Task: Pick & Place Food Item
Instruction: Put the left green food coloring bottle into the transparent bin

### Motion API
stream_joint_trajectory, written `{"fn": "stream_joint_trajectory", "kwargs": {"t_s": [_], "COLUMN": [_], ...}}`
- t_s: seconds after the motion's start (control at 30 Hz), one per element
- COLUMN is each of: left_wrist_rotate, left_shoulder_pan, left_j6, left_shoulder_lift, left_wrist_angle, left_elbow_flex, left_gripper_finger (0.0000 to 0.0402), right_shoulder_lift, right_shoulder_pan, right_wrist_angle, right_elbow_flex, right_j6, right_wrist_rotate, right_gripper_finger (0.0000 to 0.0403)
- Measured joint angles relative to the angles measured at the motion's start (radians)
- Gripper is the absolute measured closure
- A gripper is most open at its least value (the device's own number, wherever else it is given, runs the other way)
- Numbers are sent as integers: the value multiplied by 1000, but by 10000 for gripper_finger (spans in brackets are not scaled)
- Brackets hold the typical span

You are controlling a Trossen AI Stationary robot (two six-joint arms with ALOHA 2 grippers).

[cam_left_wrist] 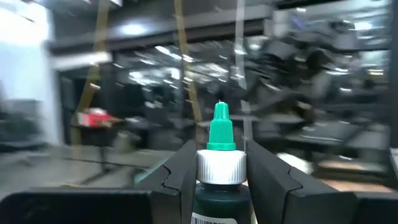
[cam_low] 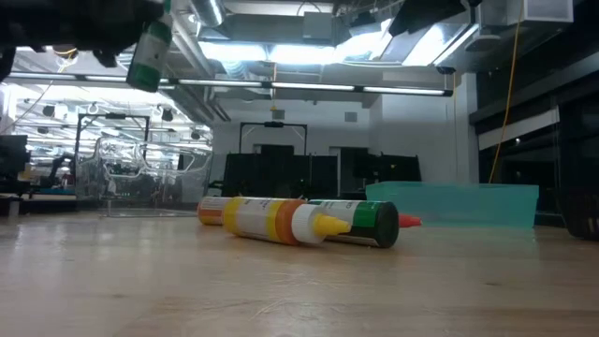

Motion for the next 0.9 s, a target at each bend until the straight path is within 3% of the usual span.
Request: {"fn": "stream_joint_trajectory", "kwargs": {"t_s": [0.13,0.23,0.47,0.7,0.9], "left_wrist_rotate": [38,54,144,211,205], "left_shoulder_pan": [1,9,72,146,175], "left_j6": [-199,-284,-312,-281,-355], "left_shoulder_lift": [35,121,427,752,985], "left_wrist_angle": [-193,-212,-36,253,247], "left_elbow_flex": [31,58,142,245,369], "left_gripper_finger": [296,296,296,296,296], "right_shoulder_lift": [0,0,0,0,0], "right_shoulder_pan": [-10,-14,-15,-15,-14], "right_wrist_angle": [1,8,8,8,7], "right_elbow_flex": [0,0,0,0,0], "right_j6": [0,0,-5,-7,-8], "right_wrist_rotate": [-8,-8,-13,-34,-47], "right_gripper_finger": [144,144,144,144,144]}}
